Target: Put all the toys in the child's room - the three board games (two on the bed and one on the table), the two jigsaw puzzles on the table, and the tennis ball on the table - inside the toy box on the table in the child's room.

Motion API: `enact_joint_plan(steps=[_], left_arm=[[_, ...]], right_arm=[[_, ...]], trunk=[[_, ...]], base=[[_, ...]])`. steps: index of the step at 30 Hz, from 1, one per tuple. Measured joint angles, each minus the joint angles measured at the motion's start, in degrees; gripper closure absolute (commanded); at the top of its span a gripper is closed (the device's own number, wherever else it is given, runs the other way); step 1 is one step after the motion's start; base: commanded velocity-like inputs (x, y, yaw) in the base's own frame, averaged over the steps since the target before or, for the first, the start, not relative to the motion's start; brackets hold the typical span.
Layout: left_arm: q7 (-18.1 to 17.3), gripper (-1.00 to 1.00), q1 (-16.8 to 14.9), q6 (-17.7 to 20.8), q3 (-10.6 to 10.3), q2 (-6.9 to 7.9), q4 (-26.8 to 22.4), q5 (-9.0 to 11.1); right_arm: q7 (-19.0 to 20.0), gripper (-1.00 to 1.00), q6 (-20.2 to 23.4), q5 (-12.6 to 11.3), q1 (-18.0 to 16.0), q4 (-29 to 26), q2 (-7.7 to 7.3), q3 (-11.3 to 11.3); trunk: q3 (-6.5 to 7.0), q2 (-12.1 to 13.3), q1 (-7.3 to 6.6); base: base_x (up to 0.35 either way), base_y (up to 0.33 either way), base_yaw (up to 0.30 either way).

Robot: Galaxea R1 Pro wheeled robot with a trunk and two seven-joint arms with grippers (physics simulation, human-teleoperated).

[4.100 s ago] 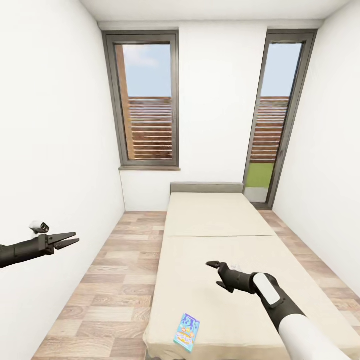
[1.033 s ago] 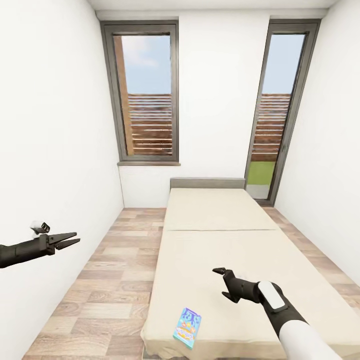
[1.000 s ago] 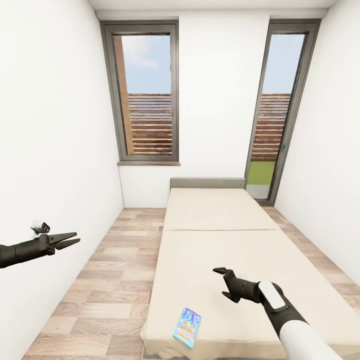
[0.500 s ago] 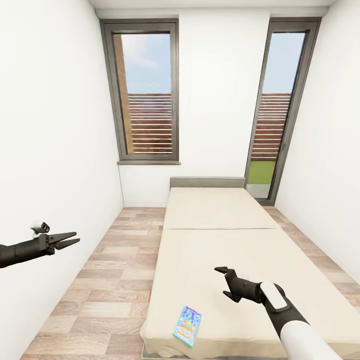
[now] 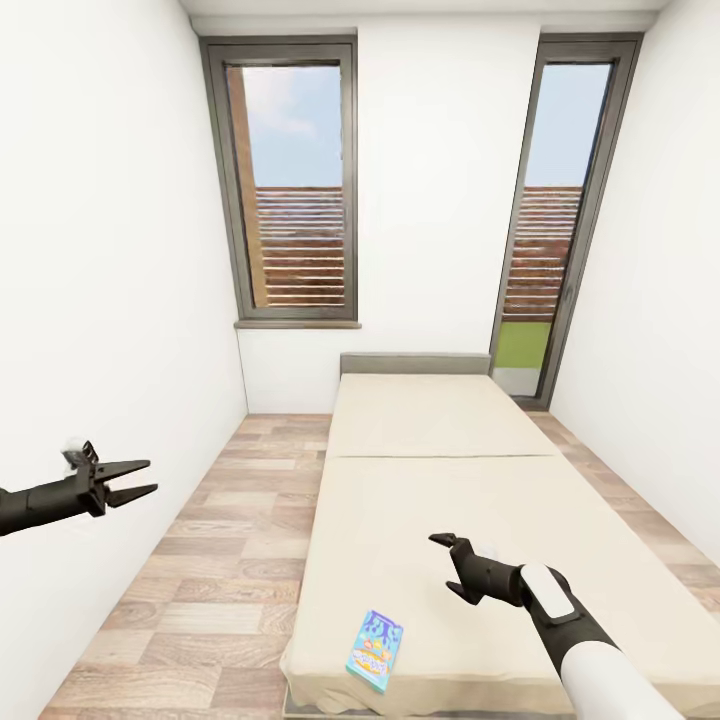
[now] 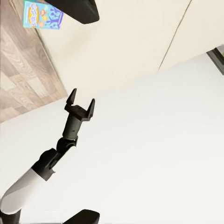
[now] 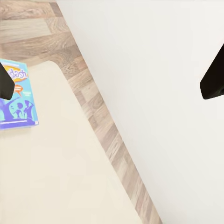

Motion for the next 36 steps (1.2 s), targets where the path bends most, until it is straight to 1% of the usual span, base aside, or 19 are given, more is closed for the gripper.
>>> enact_joint_plan(steps=[4, 9, 24, 36], left_arm=[[-0.01, -1.0, 0.0, 0.65, -0.04, -0.17, 0.0, -0.03], [-0.16, -1.0, 0.0, 0.45, -0.05, -0.26, 0.0, 0.04], [0.2, -1.0, -0.02, 0.22, 0.13, -0.37, -0.11, 0.05], [0.35, -1.0, -0.02, 0.19, 0.26, -0.37, -0.09, 0.05]], right_arm=[[0.21, -1.0, 0.01, 0.0, 0.02, 0.0, -0.02, -0.03], [1.28, -1.0, 0.0, 0.0, 0.01, 0.0, -0.06, -0.07], [2.54, -1.0, 0.08, 0.06, 0.02, 0.0, -0.18, -0.08], [2.59, -1.0, 0.12, 0.13, 0.02, 0.21, -0.16, -0.08]], trunk=[[-0.72, -1.61, 0.88], [-0.72, -1.62, 0.89], [-3.41, -7.63, 4.17], [-5.57, -12.44, 6.81]], base=[[0.0, 0.0, 0.0], [0.0, 0.0, 0.0], [0.0, 0.0, 0.0], [0.0, 0.0, 0.0]])
